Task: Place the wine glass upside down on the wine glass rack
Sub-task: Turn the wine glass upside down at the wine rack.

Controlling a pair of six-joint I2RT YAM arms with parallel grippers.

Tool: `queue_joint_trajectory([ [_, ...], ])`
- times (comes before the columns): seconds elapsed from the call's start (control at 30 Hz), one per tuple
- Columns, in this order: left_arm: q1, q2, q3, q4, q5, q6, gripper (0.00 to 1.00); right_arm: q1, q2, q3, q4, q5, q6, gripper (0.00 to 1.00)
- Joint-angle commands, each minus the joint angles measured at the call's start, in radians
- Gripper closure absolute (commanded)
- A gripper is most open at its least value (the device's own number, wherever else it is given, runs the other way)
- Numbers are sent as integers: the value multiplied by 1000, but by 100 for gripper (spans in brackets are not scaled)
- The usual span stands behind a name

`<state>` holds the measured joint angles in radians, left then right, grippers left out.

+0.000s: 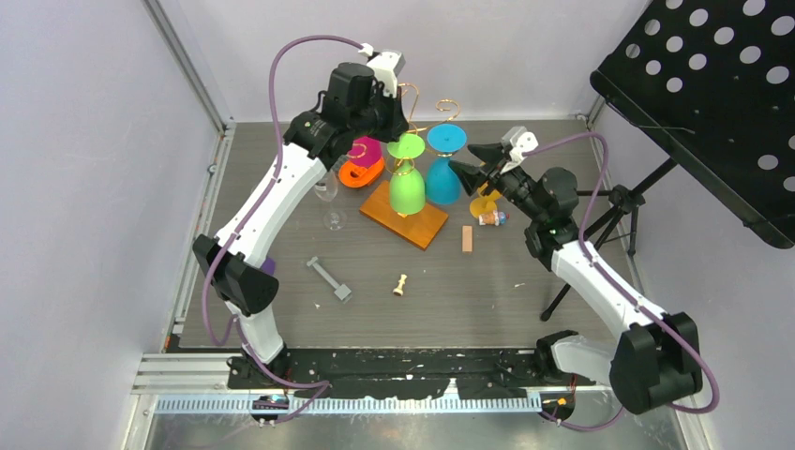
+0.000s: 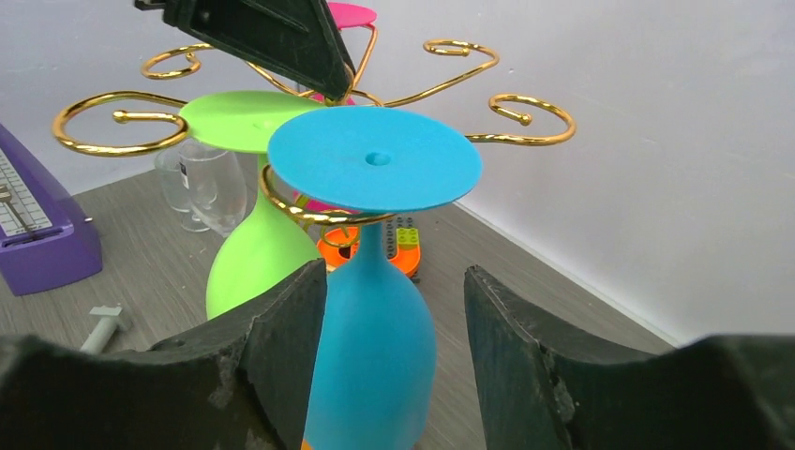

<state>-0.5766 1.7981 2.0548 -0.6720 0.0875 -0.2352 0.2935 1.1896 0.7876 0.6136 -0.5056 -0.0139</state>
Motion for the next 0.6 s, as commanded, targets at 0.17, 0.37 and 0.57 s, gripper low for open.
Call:
queue_joint_trajectory([
  [0.17,8,-24,-1,-21,-25,13,100,8,-214,-191,154,40,25,37],
  [0.37,8,-17,4,-29,-16,11,100,217,-265,-268,231,143,-42,36],
  [0.57,8,-17,7,-35,-7,7,100,345,-88,-246,437,285,-43,39],
])
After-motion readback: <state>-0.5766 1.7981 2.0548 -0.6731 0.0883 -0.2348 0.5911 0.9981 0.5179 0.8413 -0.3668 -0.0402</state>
